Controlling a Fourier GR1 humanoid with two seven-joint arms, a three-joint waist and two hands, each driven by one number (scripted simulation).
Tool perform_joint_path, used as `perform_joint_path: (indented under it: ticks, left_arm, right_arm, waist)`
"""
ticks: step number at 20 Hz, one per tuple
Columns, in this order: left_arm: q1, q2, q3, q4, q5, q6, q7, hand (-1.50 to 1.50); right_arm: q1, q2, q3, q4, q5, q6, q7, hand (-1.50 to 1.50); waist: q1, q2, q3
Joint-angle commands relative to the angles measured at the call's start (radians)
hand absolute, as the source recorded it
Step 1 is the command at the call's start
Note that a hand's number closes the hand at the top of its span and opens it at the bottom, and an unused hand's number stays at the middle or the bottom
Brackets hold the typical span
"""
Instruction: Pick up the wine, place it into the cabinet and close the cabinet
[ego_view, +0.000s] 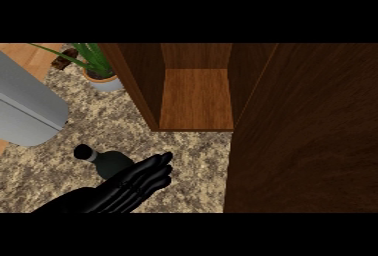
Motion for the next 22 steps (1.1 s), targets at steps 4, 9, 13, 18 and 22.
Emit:
perform_joint_path:
  ticks: [4, 9, 13, 18, 22]
  left_arm:
    - [-0.03, 0.029, 0.064, -0.219, 0.009, 0.056, 0.058, -1.5]
    - [-0.052, 0.052, 0.137, -0.201, 0.063, 0.064, 0.091, -1.5]
    - [-0.079, 0.07, 0.19, -0.202, 0.051, 0.069, 0.099, -1.5]
    - [-0.104, 0.092, 0.312, -0.112, 0.109, -0.008, 0.058, -1.5]
    - [-0.175, 0.118, 0.392, 0.002, 0.129, -0.068, 0.037, -1.5]
  right_arm:
    - [0.013, -0.036, -0.017, -0.18, -0.025, -0.012, 0.089, -1.5]
    - [0.033, -0.044, -0.01, -0.19, -0.025, -0.018, 0.086, -1.5]
    - [-0.028, -0.05, -0.039, -0.186, -0.032, -0.044, 0.137, -1.5]
    - [-0.005, -0.042, 0.002, -0.231, 0.001, -0.069, 0.128, -1.5]
    - [0.008, -0.056, 0.006, -0.25, -0.033, -0.059, 0.139, -1.5]
  waist:
    - [0.005, 0.001, 0.0]
    - [0.0, 0.003, 0.0]
    - [0.007, 0.003, 0.0]
    - [-0.003, 0.004, -0.001]
    - [-0.013, 0.006, -0.001]
